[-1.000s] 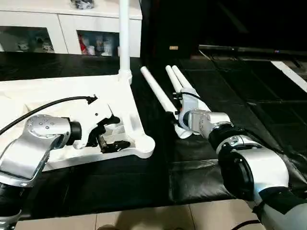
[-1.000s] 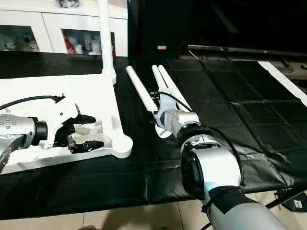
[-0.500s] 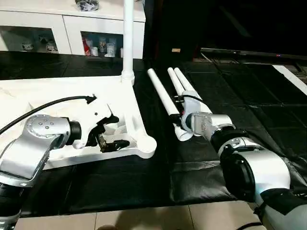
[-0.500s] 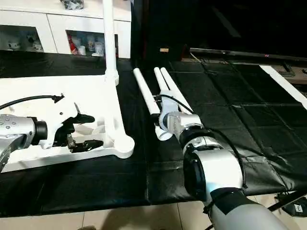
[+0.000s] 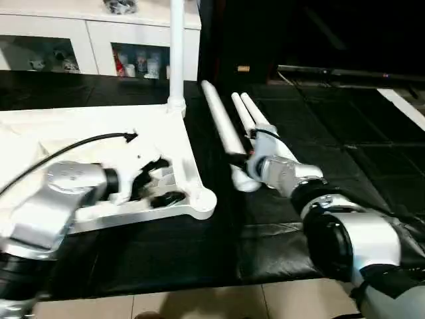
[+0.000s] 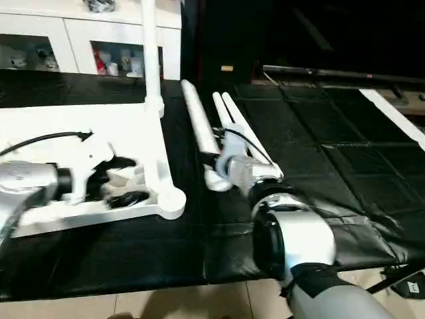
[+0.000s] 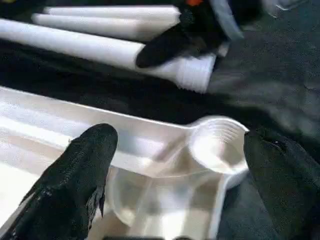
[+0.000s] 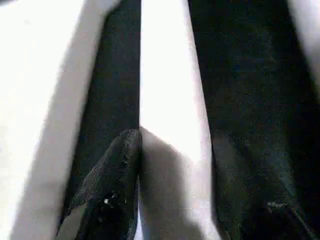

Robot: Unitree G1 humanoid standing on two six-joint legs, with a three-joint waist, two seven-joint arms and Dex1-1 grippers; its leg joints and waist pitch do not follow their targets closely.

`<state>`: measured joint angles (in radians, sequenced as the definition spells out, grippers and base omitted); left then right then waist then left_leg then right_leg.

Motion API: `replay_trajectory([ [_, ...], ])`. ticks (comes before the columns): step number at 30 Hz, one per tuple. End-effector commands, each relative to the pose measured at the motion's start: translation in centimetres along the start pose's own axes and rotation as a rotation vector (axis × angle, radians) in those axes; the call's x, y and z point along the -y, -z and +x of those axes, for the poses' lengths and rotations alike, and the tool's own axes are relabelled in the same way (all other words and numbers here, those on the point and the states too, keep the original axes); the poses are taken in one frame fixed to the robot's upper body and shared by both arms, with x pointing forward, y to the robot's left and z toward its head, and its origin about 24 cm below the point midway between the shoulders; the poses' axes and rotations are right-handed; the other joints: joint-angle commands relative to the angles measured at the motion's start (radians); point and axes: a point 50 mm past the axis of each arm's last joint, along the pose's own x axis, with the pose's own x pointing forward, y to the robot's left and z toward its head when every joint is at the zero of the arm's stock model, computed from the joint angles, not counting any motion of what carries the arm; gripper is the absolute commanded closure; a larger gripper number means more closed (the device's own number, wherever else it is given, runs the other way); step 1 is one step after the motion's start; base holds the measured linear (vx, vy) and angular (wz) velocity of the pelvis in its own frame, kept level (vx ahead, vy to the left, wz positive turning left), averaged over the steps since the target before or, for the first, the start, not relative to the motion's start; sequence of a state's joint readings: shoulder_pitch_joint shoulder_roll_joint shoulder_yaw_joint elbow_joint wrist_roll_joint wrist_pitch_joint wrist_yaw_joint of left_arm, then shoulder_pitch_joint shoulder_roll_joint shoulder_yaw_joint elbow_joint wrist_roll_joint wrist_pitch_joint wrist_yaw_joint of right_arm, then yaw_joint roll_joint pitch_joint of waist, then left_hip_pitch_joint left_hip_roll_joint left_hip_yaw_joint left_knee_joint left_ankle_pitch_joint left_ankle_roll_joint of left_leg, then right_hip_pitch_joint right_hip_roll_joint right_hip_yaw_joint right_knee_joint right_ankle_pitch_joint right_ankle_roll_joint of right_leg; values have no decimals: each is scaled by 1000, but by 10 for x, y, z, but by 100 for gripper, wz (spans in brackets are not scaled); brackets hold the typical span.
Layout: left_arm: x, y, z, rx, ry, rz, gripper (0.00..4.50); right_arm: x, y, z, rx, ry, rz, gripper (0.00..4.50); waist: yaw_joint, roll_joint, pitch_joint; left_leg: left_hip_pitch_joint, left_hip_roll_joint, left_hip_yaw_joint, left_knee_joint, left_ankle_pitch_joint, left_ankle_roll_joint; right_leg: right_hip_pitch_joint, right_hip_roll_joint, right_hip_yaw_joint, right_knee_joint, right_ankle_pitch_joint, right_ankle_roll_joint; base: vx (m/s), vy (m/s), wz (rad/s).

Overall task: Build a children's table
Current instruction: Pick table leg

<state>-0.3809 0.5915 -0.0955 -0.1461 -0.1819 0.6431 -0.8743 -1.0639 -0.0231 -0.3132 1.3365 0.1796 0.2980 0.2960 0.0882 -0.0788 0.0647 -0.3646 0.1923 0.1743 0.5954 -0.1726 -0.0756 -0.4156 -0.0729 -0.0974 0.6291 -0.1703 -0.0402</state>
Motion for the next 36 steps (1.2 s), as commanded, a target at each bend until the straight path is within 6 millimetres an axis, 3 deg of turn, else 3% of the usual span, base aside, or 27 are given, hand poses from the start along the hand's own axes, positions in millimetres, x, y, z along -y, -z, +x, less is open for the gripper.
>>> replay_trajectory([
  [1,-9,-8,2,69,-76,-12,0,-8,-32,-5,140,-83,28,264,-1,32,-77,10,36,-12,-69,-254,-55,54,-73,63,-68,-229,-154,0,0,0],
  [3,-20,-14,8,131,-180,-80,0,-14,-43,-8,208,-177,60,264,0,32,-77,5,36,-12,-69,-221,-42,57,-71,62,-64,-183,-164,0,0,0],
  [4,-25,-15,10,146,-230,-116,0,-16,-48,-10,241,-214,66,264,2,31,-77,10,37,-9,-66,-227,-38,55,-70,62,-67,-176,-165,0,0,0],
  [5,-31,-16,13,156,-284,-141,0,-16,-50,-12,256,-249,91,264,2,41,-77,8,37,-11,-67,-227,-32,58,-68,62,-65,-172,-164,0,0,0],
  [6,-33,-16,15,160,-311,-153,0,-16,-51,-13,262,-266,105,264,1,34,-76,9,39,-13,-69,-238,-30,58,-70,60,-70,-188,-158,0,0,0],
  [7,-37,-17,17,182,-349,-183,0,-14,-52,-15,286,-290,118,264,0,36,-76,8,37,-14,-70,-238,-30,61,-69,60,-69,-192,-158,0,0,0],
  [8,-42,-23,24,250,-397,-259,0,-11,-56,-23,357,-361,141,264,1,42,-76,10,38,-14,-68,-234,-29,60,-71,60,-70,-190,-159,0,0,0],
  [9,-43,-27,27,285,-398,-294,0,-10,-57,-26,383,-392,148,264,6,36,-77,13,37,-10,-66,-218,-15,62,-71,62,-76,-166,-152,0,0,0],
  [10,-43,-30,29,310,-386,-320,0,-10,-57,-29,397,-411,149,264,4,32,-81,7,38,-13,-67,-186,-7,67,-71,60,-69,-132,-166,0,0,0],
  [14,-35,-52,41,462,-278,-453,0,-11,-60,-46,496,-554,185,265,13,23,-85,5,38,-9,-62,-132,17,72,-76,60,-66,-73,-198,0,0,0],
  [15,-31,-71,47,580,-186,-576,0,-18,-59,-65,539,-750,225,265,12,19,-82,3,34,-6,-60,-124,33,77,-72,60,-69,-71,-201,0,0,0],
  [17,-29,-82,51,638,-135,-660,0,-22,-55,-75,538,-855,221,265,21,18,-83,2,39,-10,-61,-134,50,75,-77,56,-73,-90,-202,0,0,0],
  [21,-17,-113,56,781,50,-795,0,-28,-40,-87,472,-983,177,266,24,9,-73,3,34,-8,-60,-178,28,71,-80,52,-98,-293,-141,0,0,0],
  [22,-17,-114,56,783,55,-796,0,-28,-40,-87,470,-986,177,266,26,9,-72,6,35,-8,-60,-186,27,67,-81,52,-102,-316,-132,0,0,0],
  [23,-8,-125,57,812,152,-821,0,-31,-32,-88,426,-1011,159,266,22,12,-72,2,34,-11,-63,-189,21,69,-78,49,-104,-348,-113,0,0,0],
  [25,-2,-134,56,844,233,-845,0,-35,-26,-87,396,-1008,142,266,22,6,-72,2,34,-11,-62,-184,15,66,-80,50,-107,-362,-103,0,0,0],
  [29,4,-143,48,902,326,-848,0,-39,-23,-90,377,-1016,139,266,27,6,-74,3,38,-14,-65,-169,11,64,-78,48,-106,-358,-86,0,0,0],
  [34,10,-145,43,896,354,-803,37,-40,-23,-92,371,-1012,136,266,28,5,-74,6,43,-14,-68,-150,8,63,-78,50,-100,-294,-95,0,0,0],
  [36,11,-143,43,880,331,-796,59,-40,-22,-91,358,-998,115,266,29,0,-74,6,43,-13,-69,-139,4,65,-80,51,-98,-276,-99,0,0,0],
])
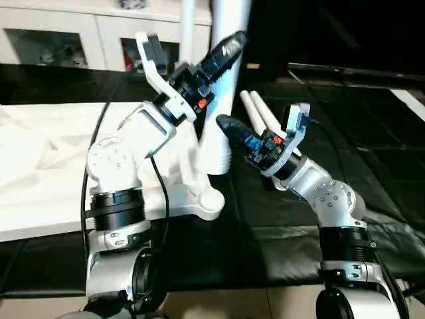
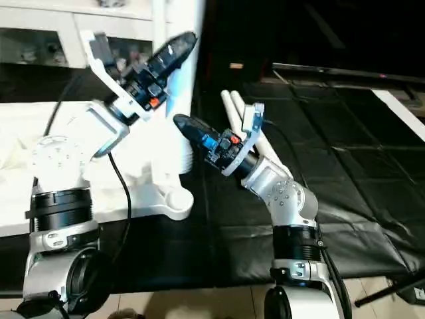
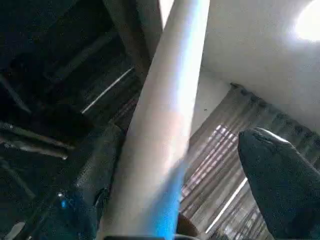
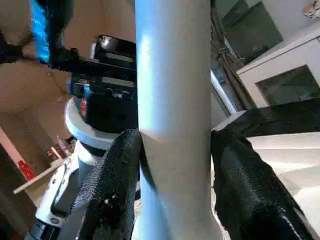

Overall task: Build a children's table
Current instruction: Pick table leg

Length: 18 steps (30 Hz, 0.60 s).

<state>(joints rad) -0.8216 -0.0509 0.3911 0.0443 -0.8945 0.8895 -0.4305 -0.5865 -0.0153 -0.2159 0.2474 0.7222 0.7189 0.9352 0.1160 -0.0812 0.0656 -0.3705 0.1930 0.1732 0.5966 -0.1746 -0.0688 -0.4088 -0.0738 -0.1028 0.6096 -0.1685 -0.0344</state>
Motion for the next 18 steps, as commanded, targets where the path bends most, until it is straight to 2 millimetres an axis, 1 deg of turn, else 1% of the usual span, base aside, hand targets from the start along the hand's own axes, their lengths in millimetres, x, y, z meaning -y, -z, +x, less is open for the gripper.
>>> replay_trajectory([
  [1,5,6,3,-38,-2,11,71,0,-1,-3,-28,24,-23,266,2,2,-75,11,43,-12,-70,-129,-6,60,-79,57,-76,-264,-105,0,0,0],
  [3,4,6,3,-44,-20,24,80,0,-1,-3,-31,30,-27,266,1,-2,-74,9,40,-10,-69,-130,-6,61,-79,58,-78,-267,-96,0,0,0],
  [4,1,8,2,-67,-62,61,92,1,-1,-2,-36,42,-34,266,1,-2,-74,9,40,-10,-69,-132,-5,61,-80,58,-79,-275,-92,0,0,0],
  [5,-1,9,2,-83,-90,89,104,2,-1,-2,-39,49,-38,266,1,-5,-72,8,40,-11,-71,-136,-6,61,-80,58,-82,-297,-78,0,0,0],
  [6,-4,13,2,-137,-131,163,104,3,-2,-2,-45,65,-48,266,0,-5,-72,8,40,-11,-71,-139,-9,60,-80,58,-84,-319,-59,0,0,0],
  [7,-6,16,1,-167,-150,203,116,4,-2,-2,-49,73,-53,266,2,-4,-72,9,41,-14,-73,-141,-11,60,-81,58,-85,-332,-45,0,0,0],
  [8,-9,21,0,-225,-189,272,125,4,-2,-2,-56,78,-61,266,2,-3,-72,12,43,-15,-76,-145,-14,56,-80,59,-87,-356,-19,0,0,0],
  [9,-12,24,0,-255,-214,312,136,4,-2,-2,-61,80,-66,266,0,-3,-72,12,43,-14,-75,-142,-20,56,-79,59,-86,-355,-8,0,0,0],
  [10,-15,26,-1,-283,-250,365,136,4,-1,-1,-66,84,-73,266,0,-3,-72,11,42,-15,-75,-140,-22,56,-79,59,-87,-353,-4,0,0,0],
  [11,-21,29,-2,-318,-300,432,154,4,-1,-1,-74,84,-78,266,-2,-4,-73,11,42,-14,-74,-137,-27,57,-79,59,-85,-346,-7,0,0,0],
  [12,-27,31,-3,-327,-342,486,157,4,0,-1,-83,87,-86,266,-2,-2,-74,13,44,-15,-74,-138,-29,55,-79,60,-83,-336,-7,0,0,0],
  [13,-30,31,-3,-324,-370,505,157,4,0,-1,-91,89,-91,266,-1,-2,-73,12,42,-16,-75,-138,-26,54,-79,59,-87,-336,-7,0,0,0],
  [16,-32,28,-4,-303,-381,495,158,4,2,-1,-109,91,-106,266,-2,-2,-75,10,42,-13,-71,-128,-33,58,-80,59,-79,-289,-34,0,0,0],
  [17,-30,27,-4,-289,-368,480,188,4,3,-1,-119,93,-114,266,-2,-3,-76,10,41,-13,-70,-125,-31,59,-81,59,-76,-279,-49,0,0,0],
  [18,-30,27,-4,-289,-367,480,195,4,3,-1,-120,94,-114,266,-3,-2,-75,10,41,-12,-69,-127,-28,58,-81,59,-76,-272,-64,0,0,0],
])
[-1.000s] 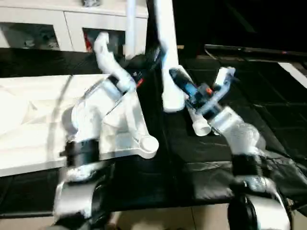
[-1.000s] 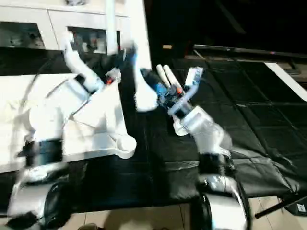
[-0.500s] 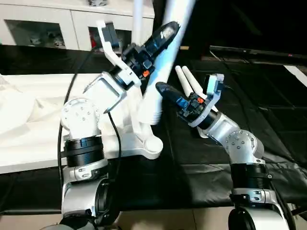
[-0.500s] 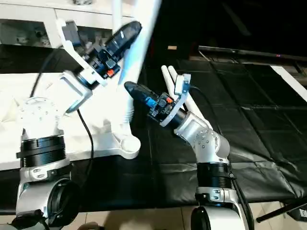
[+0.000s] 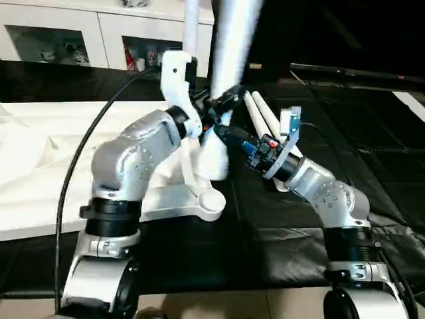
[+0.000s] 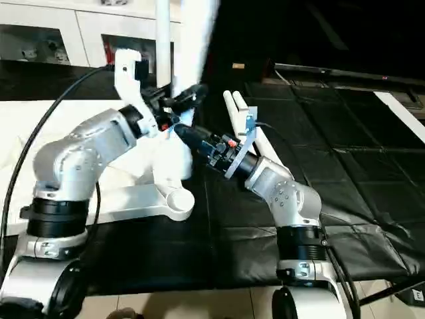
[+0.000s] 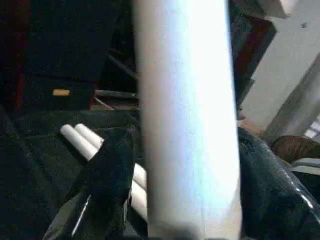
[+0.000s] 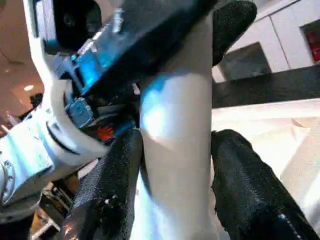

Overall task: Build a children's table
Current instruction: Pick table leg

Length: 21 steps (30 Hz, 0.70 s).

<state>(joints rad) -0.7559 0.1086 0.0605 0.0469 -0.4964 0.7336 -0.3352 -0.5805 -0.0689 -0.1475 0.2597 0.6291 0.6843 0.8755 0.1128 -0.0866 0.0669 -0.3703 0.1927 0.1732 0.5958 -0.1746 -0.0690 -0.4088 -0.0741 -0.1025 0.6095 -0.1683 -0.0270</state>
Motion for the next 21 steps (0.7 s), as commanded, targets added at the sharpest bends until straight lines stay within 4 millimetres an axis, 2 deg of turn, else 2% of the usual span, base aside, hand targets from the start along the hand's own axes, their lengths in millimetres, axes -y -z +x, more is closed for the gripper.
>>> replay_trajectory([
  [1,3,3,3,-9,7,-12,195,-6,-2,3,-4,-38,-36,266,0,2,-76,9,41,-12,-69,-127,-27,59,-81,59,-76,-271,-76,0,0,0],
  [3,3,-2,1,25,24,-55,195,-5,0,3,-29,-17,-69,266,0,1,-76,8,41,-11,-68,-128,-24,59,-81,59,-76,-271,-88,0,0,0],
  [6,2,-5,1,66,12,-131,236,-4,0,4,-40,-6,-90,266,-1,0,-75,7,40,-10,-67,-134,-21,61,-81,58,-76,-276,-99,0,0,0],
  [9,4,-7,2,93,33,-180,260,-3,-1,4,-41,3,-101,266,1,-2,-75,8,40,-11,-66,-142,-16,60,-82,58,-79,-301,-90,0,0,0],
  [21,3,-8,4,104,5,-192,264,3,-3,7,-44,68,-168,266,-1,2,-75,9,41,-12,-68,-140,-13,58,-79,58,-80,-288,-84,0,0,0],
])
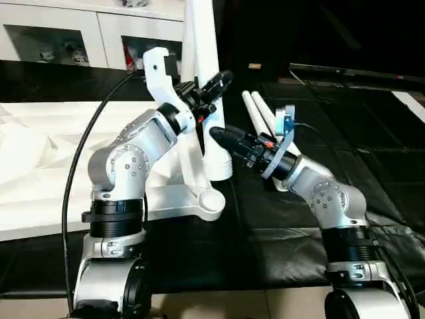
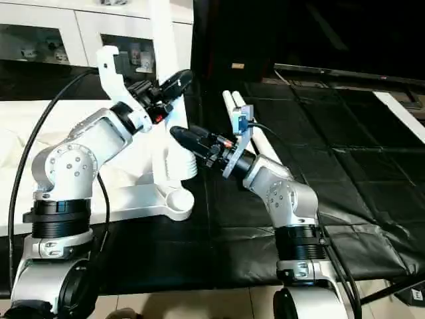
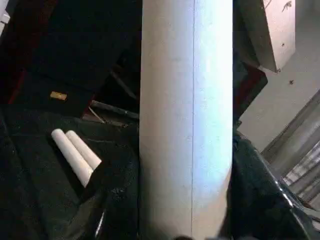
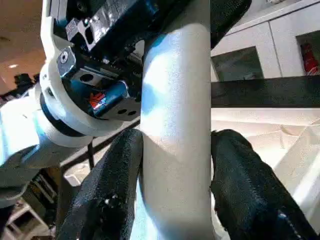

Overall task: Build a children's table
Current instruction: Pick table leg

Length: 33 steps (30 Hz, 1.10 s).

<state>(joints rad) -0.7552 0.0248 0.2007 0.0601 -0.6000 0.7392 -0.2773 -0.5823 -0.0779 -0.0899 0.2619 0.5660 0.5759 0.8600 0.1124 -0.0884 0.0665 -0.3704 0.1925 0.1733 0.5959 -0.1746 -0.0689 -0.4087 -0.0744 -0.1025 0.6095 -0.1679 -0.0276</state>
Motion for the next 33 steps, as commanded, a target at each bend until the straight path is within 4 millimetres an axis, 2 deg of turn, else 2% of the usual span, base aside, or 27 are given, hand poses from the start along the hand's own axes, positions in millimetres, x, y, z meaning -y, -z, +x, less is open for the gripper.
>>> replay_trajectory([
  [1,8,-2,6,-9,24,22,264,5,-3,2,-26,59,-55,266,0,4,-75,10,41,-12,-68,-141,-14,58,-79,58,-80,-287,-84,0,0,0],
  [3,0,-7,3,-10,16,100,264,8,-7,0,-26,72,-48,210,-2,3,-75,11,41,-12,-69,-148,-15,57,-78,58,-80,-295,-79,0,0,0],
  [7,-4,-14,-2,-17,96,139,264,2,-16,-3,-23,-1,-44,181,-1,4,-76,12,40,-13,-69,-134,-14,59,-77,59,-76,-278,-78,0,0,0],
  [9,-2,-16,-5,-35,157,156,264,2,-21,-3,-29,-13,-61,162,-1,6,-76,13,41,-11,-69,-121,-17,58,-77,60,-69,-239,-99,0,0,0],
  [12,3,-20,-11,-72,305,189,264,2,-35,-1,-23,-29,-104,138,-2,9,-75,15,40,-10,-69,-135,-23,57,-78,60,-69,-248,-115,0,0,0],
  [15,5,-22,-13,-73,351,180,264,1,-39,-1,-34,-59,-111,119,-2,12,-73,16,42,-9,-70,-152,-29,57,-80,61,-70,-257,-124,0,0,0],
  [19,14,-26,-16,-73,508,150,264,-9,-38,-2,-142,-229,-18,96,0,10,-76,14,41,-10,-68,-150,-17,64,-78,60,-68,-240,-136,0,0,0],
  [20,18,-27,-18,-74,552,144,264,-12,-37,-3,-175,-263,-12,76,1,10,-74,14,41,-9,-68,-150,-13,64,-78,60,-69,-243,-138,0,0,0],
  [21,22,-28,-19,-69,598,121,264,-13,-35,-4,-207,-289,-10,76,1,10,-74,12,42,-10,-68,-149,-16,64,-80,61,-68,-246,-136,0,0,0],
  [22,28,-29,-20,-65,651,94,264,-14,-33,-5,-241,-314,-9,76,0,6,-75,11,41,-9,-67,-147,-17,65,-80,60,-67,-245,-139,0,0,0],
  [24,38,-30,-23,-67,756,64,264,-17,-29,-6,-294,-373,-2,54,3,6,-75,10,42,-9,-65,-139,-18,65,-84,61,-67,-249,-152,0,0,0],
  [25,39,-30,-23,-67,760,63,264,-17,-29,-6,-296,-376,-3,54,1,-2,-74,9,42,-7,-64,-144,-16,64,-82,60,-68,-256,-150,0,0,0],
  [26,41,-30,-23,-73,788,54,264,-18,-28,-6,-312,-396,-5,52,3,1,-73,9,41,-8,-64,-149,-15,64,-82,60,-70,-279,-143,0,0,0],
  [33,47,-25,-18,-116,825,38,264,-26,-28,-3,-368,-507,0,52,1,-2,-73,11,43,-10,-63,-150,-19,61,-80,60,-74,-327,-111,0,0,0],
])
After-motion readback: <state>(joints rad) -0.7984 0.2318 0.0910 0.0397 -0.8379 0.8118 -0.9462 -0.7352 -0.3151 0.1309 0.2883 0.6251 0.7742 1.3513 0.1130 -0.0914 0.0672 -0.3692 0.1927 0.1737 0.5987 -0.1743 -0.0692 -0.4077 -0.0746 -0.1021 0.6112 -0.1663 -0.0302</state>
